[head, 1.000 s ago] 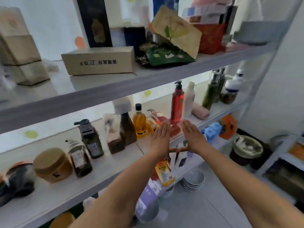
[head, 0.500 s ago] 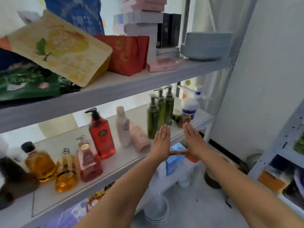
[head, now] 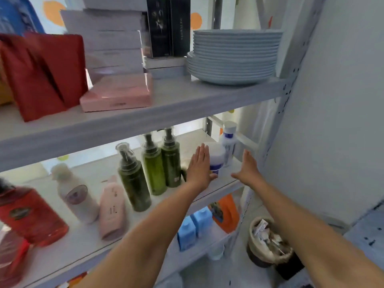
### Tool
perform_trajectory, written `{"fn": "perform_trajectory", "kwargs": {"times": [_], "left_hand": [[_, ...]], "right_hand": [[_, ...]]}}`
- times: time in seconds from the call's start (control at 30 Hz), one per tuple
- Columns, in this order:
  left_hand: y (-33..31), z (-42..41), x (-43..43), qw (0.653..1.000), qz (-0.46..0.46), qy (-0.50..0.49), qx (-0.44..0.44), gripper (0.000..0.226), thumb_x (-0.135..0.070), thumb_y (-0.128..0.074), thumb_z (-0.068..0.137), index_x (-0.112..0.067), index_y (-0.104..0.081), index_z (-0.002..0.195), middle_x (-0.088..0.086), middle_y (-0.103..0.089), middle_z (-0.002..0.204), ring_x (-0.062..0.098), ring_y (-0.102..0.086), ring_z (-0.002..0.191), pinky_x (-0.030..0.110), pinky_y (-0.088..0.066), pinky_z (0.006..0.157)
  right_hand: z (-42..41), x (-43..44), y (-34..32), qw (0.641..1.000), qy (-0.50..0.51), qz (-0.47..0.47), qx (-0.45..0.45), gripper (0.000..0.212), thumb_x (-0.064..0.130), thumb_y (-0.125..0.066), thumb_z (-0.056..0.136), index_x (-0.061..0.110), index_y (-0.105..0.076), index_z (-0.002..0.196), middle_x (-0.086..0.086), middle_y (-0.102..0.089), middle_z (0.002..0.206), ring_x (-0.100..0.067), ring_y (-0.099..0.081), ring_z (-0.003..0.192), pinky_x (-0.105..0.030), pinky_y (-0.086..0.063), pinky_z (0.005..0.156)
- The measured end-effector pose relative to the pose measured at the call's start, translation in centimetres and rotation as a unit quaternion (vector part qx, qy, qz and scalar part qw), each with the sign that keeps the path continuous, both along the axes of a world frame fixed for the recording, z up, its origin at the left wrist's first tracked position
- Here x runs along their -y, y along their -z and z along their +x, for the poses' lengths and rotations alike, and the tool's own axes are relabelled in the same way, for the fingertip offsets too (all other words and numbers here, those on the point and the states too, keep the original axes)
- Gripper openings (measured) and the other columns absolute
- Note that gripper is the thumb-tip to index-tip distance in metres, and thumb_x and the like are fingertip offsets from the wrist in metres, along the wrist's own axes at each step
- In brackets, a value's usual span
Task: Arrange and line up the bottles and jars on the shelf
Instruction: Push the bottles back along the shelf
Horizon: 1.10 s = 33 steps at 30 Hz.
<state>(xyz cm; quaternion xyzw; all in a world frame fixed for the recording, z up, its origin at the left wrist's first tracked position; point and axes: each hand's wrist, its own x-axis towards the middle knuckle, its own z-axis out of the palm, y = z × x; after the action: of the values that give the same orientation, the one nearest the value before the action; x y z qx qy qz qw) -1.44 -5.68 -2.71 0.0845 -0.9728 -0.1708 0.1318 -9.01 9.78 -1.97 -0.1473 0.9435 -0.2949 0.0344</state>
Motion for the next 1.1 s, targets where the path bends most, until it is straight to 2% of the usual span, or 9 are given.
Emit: {"fn": "perform_trajectory", "kwargs": {"times": [0.13, 0.3, 0.4, 0.5, 0.57, 0.67, 0.77, 0.87, 1.1], "left_hand": [[0.2, -3.8, 0.1, 0.999, -0.020, -0.017, 0.035, 0.102, -0.031, -0.069, 0.083, -0.015, 0.004, 0.152, 0.001, 0.013, 0.160, 0.020, 0.009, 0.148, 0.033, -0.001, 0.117], [0.2, -7.0, 1.4, 0.998, -0.025, -0.009, 0.060, 0.097, -0.042, -0.070, 0.080, -0.026, -0.006, 0.152, -0.004, 0.000, 0.161, 0.019, 0.001, 0.148, 0.042, -0.012, 0.118], [0.2, -7.7, 2.1, 0.997, -0.047, -0.016, 0.063, 0.096, -0.041, -0.070, 0.080, -0.029, -0.006, 0.152, -0.006, -0.002, 0.161, 0.017, 0.000, 0.148, 0.041, -0.012, 0.118], [0.0, -8.5, 2.2, 0.995, -0.049, -0.052, 0.068, 0.096, -0.041, -0.070, 0.080, -0.029, -0.006, 0.151, -0.006, -0.002, 0.161, 0.018, 0.000, 0.149, 0.044, -0.012, 0.118], [-0.1, -8.6, 1.6, 0.994, -0.039, -0.072, 0.077, 0.097, -0.041, -0.071, 0.079, -0.029, -0.008, 0.151, -0.006, -0.004, 0.161, 0.019, -0.001, 0.148, 0.046, -0.013, 0.118], [-0.5, -9.0, 1.1, 0.992, -0.010, -0.096, 0.086, 0.094, -0.046, -0.071, 0.078, -0.027, -0.014, 0.150, -0.005, -0.008, 0.161, 0.020, -0.004, 0.148, 0.046, -0.015, 0.118], [-1.1, -10.0, 0.5, 0.986, 0.064, -0.136, 0.068, 0.078, -0.054, -0.062, 0.082, -0.028, -0.026, 0.146, -0.002, -0.014, 0.160, 0.023, -0.009, 0.147, 0.049, -0.019, 0.116], [-1.3, -10.6, 0.1, 0.980, 0.103, -0.160, 0.061, 0.074, -0.051, -0.066, 0.079, -0.029, -0.032, 0.142, 0.002, -0.021, 0.157, 0.028, -0.016, 0.144, 0.051, -0.024, 0.113], [-1.7, -10.2, 0.0, 0.976, 0.089, -0.181, 0.080, 0.080, -0.052, -0.076, 0.066, -0.030, -0.038, 0.133, 0.003, -0.040, 0.141, 0.027, -0.037, 0.126, 0.048, -0.041, 0.098]], "right_hand": [[-5.9, -0.4, -1.3, 0.997, -0.027, -0.076, 0.020, 0.097, 0.009, -0.075, 0.073, 0.009, -0.015, 0.149, -0.013, -0.027, 0.152, -0.031, -0.030, 0.139, -0.039, -0.031, 0.112], [-12.0, 1.3, -3.6, 0.979, -0.142, -0.147, 0.015, 0.085, 0.011, -0.079, 0.068, 0.011, -0.031, 0.139, -0.013, -0.045, 0.135, -0.028, -0.045, 0.124, -0.031, -0.043, 0.099], [-14.1, 2.4, -4.0, 0.962, -0.203, -0.166, 0.070, 0.065, 0.012, -0.079, 0.069, 0.013, -0.043, 0.123, -0.005, -0.056, 0.116, -0.020, -0.054, 0.105, -0.008, -0.042, 0.082], [-15.6, 3.1, -3.4, 0.949, -0.242, -0.162, 0.124, 0.055, 0.003, -0.079, 0.066, 0.009, -0.051, 0.113, -0.006, -0.059, 0.106, -0.022, -0.056, 0.100, -0.025, -0.046, 0.083], [-16.3, 3.1, -3.3, 0.949, -0.249, -0.154, 0.118, 0.059, 0.008, -0.083, 0.061, 0.014, -0.051, 0.111, -0.001, -0.059, 0.104, -0.018, -0.055, 0.096, -0.028, -0.047, 0.083], [-17.1, 2.9, -3.4, 0.954, -0.261, -0.118, 0.093, 0.077, 0.020, -0.087, 0.054, 0.016, -0.049, 0.121, 0.000, -0.060, 0.110, -0.019, -0.057, 0.099, -0.029, -0.049, 0.084], [-17.0, 2.8, -3.5, 0.955, -0.269, -0.091, 0.084, 0.082, 0.026, -0.088, 0.053, 0.016, -0.047, 0.124, -0.004, -0.061, 0.117, -0.025, -0.058, 0.106, -0.037, -0.052, 0.091], [-16.8, 2.4, -3.8, 0.957, -0.270, -0.067, 0.082, 0.084, 0.025, -0.089, 0.052, 0.016, -0.049, 0.124, -0.005, -0.061, 0.120, -0.027, -0.057, 0.109, -0.040, -0.050, 0.095], [-16.2, 1.6, -3.9, 0.960, -0.256, -0.056, 0.103, 0.087, 0.021, -0.090, 0.052, 0.016, -0.047, 0.127, -0.006, -0.060, 0.123, -0.027, -0.055, 0.113, -0.038, -0.048, 0.093]]}}
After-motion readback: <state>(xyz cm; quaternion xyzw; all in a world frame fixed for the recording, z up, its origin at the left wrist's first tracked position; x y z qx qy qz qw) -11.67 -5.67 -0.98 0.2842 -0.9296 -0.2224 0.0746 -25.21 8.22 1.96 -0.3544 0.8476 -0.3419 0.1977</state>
